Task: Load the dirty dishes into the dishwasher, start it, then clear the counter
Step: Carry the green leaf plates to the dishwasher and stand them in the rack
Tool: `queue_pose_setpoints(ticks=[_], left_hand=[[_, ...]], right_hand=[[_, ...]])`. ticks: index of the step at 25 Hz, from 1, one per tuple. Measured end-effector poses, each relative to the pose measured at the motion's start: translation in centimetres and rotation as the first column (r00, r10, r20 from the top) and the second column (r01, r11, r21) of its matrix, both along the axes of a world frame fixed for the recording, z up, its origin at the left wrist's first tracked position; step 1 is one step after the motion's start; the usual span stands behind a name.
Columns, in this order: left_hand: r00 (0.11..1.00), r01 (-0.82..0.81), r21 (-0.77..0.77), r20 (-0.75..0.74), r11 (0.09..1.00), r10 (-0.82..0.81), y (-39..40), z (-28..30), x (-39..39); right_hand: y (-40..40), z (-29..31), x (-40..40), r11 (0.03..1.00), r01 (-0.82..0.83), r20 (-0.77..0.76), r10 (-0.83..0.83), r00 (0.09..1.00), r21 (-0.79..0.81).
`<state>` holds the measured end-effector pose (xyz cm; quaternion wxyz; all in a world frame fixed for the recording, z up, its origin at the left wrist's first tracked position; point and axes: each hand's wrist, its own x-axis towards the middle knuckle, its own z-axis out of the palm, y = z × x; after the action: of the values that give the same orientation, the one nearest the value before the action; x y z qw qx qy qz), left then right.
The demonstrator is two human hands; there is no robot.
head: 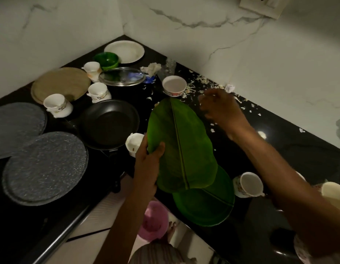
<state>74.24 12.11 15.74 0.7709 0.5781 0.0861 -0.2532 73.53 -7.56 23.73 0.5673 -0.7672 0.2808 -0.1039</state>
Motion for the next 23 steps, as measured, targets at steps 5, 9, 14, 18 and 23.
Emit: queue_pose_setpoints(ticks=[5, 9, 14, 18, 23], left_hand=[[0.998, -0.050, 0.019, -0.033, 0.999, 0.051, 0.7, 0.1, 1.2], [0.993, -0.111, 0.003, -0.048, 0.994, 0.111, 1.2, 0.1, 1.3], [0.995, -0.094, 0.063, -0.023, 0.994, 0.095, 1.9, 0.6, 1.5], [0.993, -0.108, 0.074, -0.045, 0.991, 0.111, 1.6, 0.9, 1.2], [0.972, -0.180, 0.036, -0.150, 0.983, 0.183, 1.0, 0.9, 0.5]], right_hand=[[2.2, -0.3, 10.3, 0.960, -0.134, 0.037, 0.128, 0.991, 0.245], [3.2, -3.0, 17.6, 0.882, -0.106, -0.059, 0.149, 0.987, 0.459], [4.1, -8.0, 24.1, 0.861, -0.102, -0.177, 0.216, 0.960, 0.498], [4.3, -9.7, 27.6, 0.837, -0.039, -0.214, 0.184, 0.959, 0.546], [5.7, -12.5, 31.0, 0.716, 0.006, -0.115, 0.103, 0.988, 0.698]])
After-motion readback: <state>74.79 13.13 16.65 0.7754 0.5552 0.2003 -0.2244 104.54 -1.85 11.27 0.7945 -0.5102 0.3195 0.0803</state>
